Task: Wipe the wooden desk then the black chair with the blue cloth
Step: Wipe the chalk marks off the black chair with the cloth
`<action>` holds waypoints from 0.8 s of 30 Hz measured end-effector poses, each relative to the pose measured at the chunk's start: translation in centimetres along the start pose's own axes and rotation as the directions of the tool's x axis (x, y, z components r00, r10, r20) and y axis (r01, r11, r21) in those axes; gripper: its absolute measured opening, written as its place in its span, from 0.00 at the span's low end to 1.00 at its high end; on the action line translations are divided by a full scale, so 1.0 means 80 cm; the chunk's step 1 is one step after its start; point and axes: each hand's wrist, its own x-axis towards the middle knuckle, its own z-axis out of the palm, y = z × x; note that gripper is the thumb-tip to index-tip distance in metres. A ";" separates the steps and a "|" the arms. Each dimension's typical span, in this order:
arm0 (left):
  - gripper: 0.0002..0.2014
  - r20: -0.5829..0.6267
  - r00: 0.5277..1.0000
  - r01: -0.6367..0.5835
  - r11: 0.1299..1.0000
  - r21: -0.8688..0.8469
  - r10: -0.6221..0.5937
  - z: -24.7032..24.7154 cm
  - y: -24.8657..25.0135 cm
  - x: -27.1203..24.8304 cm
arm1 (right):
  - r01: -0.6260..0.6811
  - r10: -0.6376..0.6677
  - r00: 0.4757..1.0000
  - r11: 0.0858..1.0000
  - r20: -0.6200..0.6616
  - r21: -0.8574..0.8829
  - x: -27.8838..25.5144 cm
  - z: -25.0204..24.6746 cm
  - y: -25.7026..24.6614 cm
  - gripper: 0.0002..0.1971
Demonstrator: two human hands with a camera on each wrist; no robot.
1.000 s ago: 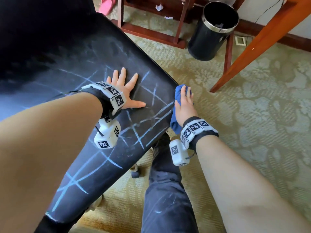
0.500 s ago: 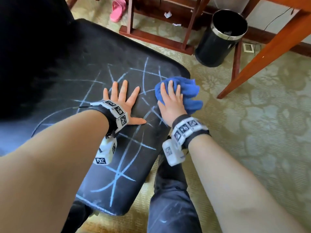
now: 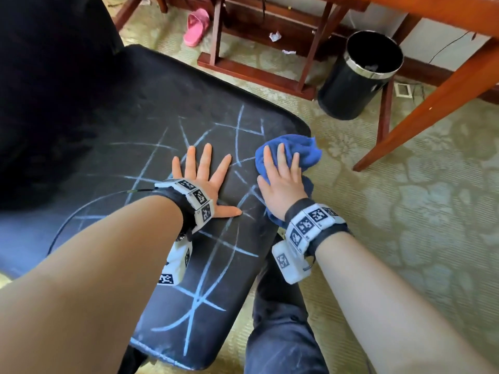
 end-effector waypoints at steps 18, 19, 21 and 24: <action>0.57 -0.003 0.998 -0.069 0.997 -0.032 0.069 0.005 -0.010 0.002 | 0.007 -0.006 1.000 0.997 0.016 -0.081 0.054 -0.035 -0.012 0.28; 0.57 -0.007 0.997 -0.071 0.997 -0.033 0.070 0.005 -0.011 0.002 | 0.016 -0.015 1.000 0.996 0.015 -0.093 0.063 -0.041 -0.013 0.28; 0.56 -0.003 0.998 -0.070 0.997 -0.035 0.070 0.004 -0.012 0.002 | -0.021 0.021 1.000 0.999 0.002 -0.037 0.078 -0.051 -0.006 0.28; 0.57 0.019 0.997 -0.073 0.997 -0.034 0.074 0.003 -0.012 0.003 | -0.244 0.258 0.966 0.933 -0.021 0.266 0.079 -0.054 0.012 0.30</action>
